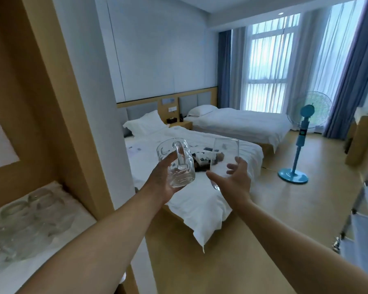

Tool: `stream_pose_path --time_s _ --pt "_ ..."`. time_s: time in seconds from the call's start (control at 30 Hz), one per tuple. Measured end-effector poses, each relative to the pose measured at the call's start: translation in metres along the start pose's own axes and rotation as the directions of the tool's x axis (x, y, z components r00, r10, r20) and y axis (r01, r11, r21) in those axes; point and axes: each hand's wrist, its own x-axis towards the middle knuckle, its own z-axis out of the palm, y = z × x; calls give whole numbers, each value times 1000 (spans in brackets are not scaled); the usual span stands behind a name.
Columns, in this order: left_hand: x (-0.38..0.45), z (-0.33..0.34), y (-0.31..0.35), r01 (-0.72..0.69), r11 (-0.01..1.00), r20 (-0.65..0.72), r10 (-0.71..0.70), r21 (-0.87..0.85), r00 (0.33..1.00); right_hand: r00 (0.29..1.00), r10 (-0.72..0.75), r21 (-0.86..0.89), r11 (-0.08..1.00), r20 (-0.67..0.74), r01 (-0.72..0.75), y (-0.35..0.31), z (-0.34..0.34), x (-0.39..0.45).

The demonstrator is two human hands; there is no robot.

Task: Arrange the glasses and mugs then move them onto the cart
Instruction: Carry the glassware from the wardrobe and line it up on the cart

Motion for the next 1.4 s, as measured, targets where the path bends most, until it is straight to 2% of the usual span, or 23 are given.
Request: stream_pose_path --time_s 0.17,0.3,0.43,0.5,0.57,0.7,0.8,0.93,1.17,1.3,1.4 --pt "34 44 -34 67 993 75 -75 102 994 994 72 -5 997 -76 -72 32 -39 26" --pt "73 75 -56 42 966 107 -71 256 992 983 114 -26 993 -146 -119 57 -65 48" --pt "113 108 -83 51 957 175 -104 285 979 962 146 -82 982 -229 -168 78 -92 69" --pt "137 124 -97 91 949 226 -165 302 960 948 150 -107 977 -279 -186 88 -104 82" --pt "160 143 -110 151 932 308 -257 329 916 929 154 -120 971 -336 -205 98 -115 98" --pt "218 186 -132 182 906 440 -352 382 826 882 142 -142 963 -450 -227 114 -137 134" --pt "251 219 -147 136 916 500 -325 376 803 845 141 -156 954 -516 -254 128 -153 160" --pt "286 253 -169 185 894 578 -411 409 705 780 172 -159 931 -601 -328 149 -170 182" --pt "330 305 -206 258 838 627 -534 480 567 678 240 -140 880 -694 -455 177 -198 206" --pt "352 336 -231 297 808 615 -583 509 531 639 234 -142 866 -732 -480 193 -219 232" --pt "370 362 -250 265 796 624 -595 543 507 634 234 -141 864 -737 -483 208 -235 254"
